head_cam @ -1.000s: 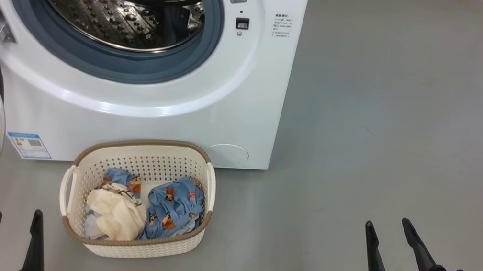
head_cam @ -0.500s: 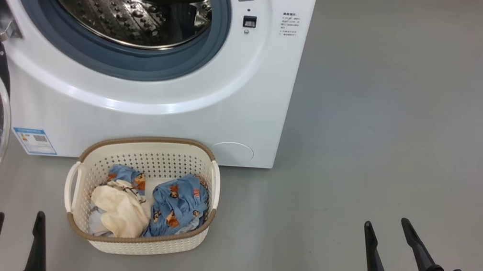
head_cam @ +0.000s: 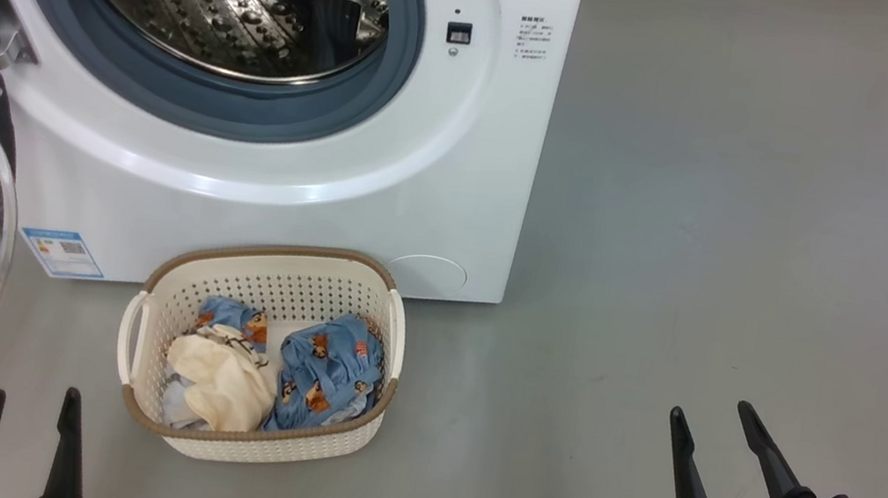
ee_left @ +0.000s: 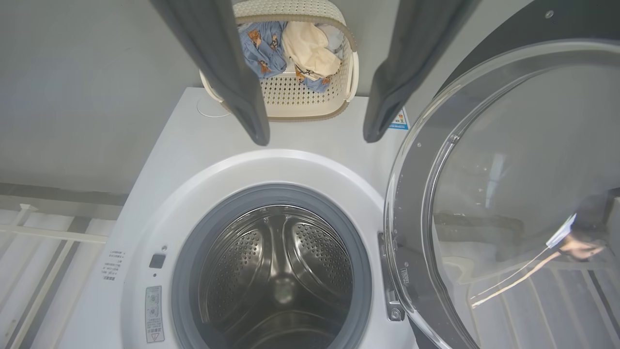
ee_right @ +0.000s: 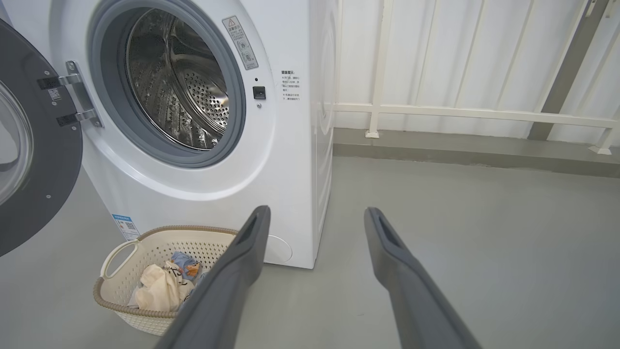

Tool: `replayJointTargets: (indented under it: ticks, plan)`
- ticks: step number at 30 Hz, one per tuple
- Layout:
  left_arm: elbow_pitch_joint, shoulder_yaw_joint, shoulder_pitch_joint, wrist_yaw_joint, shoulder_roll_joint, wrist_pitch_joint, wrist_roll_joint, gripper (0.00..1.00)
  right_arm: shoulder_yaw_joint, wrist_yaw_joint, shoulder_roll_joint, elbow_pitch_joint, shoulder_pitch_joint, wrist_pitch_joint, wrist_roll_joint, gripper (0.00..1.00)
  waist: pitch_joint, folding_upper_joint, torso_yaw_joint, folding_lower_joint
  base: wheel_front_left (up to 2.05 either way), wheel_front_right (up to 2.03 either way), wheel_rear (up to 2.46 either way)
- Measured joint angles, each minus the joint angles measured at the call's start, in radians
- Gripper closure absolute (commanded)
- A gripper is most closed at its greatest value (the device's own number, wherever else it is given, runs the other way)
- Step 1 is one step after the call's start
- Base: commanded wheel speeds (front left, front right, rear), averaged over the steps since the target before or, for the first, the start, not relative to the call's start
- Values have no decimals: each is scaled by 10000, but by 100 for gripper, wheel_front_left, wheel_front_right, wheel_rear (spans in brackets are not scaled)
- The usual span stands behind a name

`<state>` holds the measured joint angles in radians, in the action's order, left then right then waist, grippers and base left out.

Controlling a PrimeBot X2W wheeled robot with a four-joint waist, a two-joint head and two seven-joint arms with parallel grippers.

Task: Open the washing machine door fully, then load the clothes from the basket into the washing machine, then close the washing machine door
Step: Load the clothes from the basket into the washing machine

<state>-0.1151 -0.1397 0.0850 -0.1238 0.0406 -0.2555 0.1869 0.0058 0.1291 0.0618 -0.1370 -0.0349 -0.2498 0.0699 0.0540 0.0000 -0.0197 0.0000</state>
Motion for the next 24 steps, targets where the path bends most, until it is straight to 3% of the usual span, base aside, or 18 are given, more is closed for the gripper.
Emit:
replayJointTargets:
  ticks: [24]
  plan:
    - [0,-117,-30,-44,-4,0,-2,0,-54,0,-35,-105,-24,0,-58,0,50,0,131,0,0,0,0]
